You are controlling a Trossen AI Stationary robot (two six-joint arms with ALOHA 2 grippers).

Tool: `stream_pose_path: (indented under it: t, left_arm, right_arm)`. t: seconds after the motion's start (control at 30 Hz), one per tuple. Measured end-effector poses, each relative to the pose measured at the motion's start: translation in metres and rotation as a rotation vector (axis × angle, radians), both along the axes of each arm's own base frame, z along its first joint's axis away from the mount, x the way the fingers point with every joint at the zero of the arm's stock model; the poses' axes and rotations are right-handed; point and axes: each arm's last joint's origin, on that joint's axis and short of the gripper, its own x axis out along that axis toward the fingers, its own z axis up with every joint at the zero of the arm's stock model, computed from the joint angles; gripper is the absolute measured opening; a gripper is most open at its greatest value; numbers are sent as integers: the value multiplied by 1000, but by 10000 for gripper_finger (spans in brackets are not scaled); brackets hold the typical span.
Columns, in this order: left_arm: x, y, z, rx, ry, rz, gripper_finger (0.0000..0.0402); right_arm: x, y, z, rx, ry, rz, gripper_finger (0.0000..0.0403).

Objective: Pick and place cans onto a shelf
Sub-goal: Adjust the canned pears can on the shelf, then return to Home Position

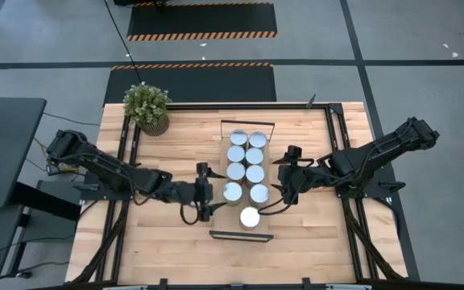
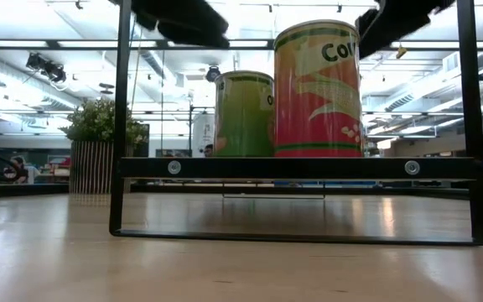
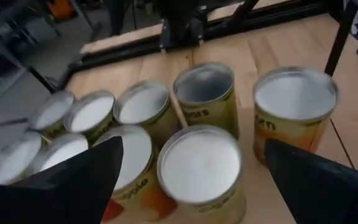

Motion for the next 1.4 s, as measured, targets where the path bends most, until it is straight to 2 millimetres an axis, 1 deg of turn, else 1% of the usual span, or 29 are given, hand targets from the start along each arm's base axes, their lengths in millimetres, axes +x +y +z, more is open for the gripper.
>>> stream_pose_path:
  t: [0.13, 0.3, 0.5, 0.8, 0.9, 0.97, 1.1, 1.2, 1.3, 1.4]
  left_arm:
    - [-7, 10, -14, -57, 21, 7, 395]
    - [-14, 12, -28, -79, 20, 19, 395]
    - [-16, 11, -31, -104, 12, 28, 395]
    - [-17, 10, -30, -88, -1, 75, 395]
    - [-17, 10, -30, -78, 3, 63, 395]
    - [-19, 10, -27, -77, -1, 47, 395]
    - [-28, 15, -6, -83, -61, 0, 395]
    - [-37, 22, 6, -81, -87, 9, 395]
    - [-41, 26, 11, -90, -81, -6, 395]
    - [-42, 25, 9, -91, -63, -21, 395]
  right_arm:
    - [-3, -4, -22, 53, -28, 46, 349]
    - [-9, -6, -45, 67, -14, 41, 349]
    - [-13, 2, -57, 126, -6, 14, 349]
    - [4, 8, -64, 99, -65, 64, 349]
    - [5, 7, -67, 89, -47, 60, 349]
    - [2, 5, -65, 82, -26, 53, 349]
    - [-4, 4, -51, 90, -68, 67, 349]
    - [-10, 1, -45, 74, -89, 98, 349]
    - [-16, -4, -43, 72, -134, 102, 349]
    - [-24, -11, -46, 74, -169, 93, 348]
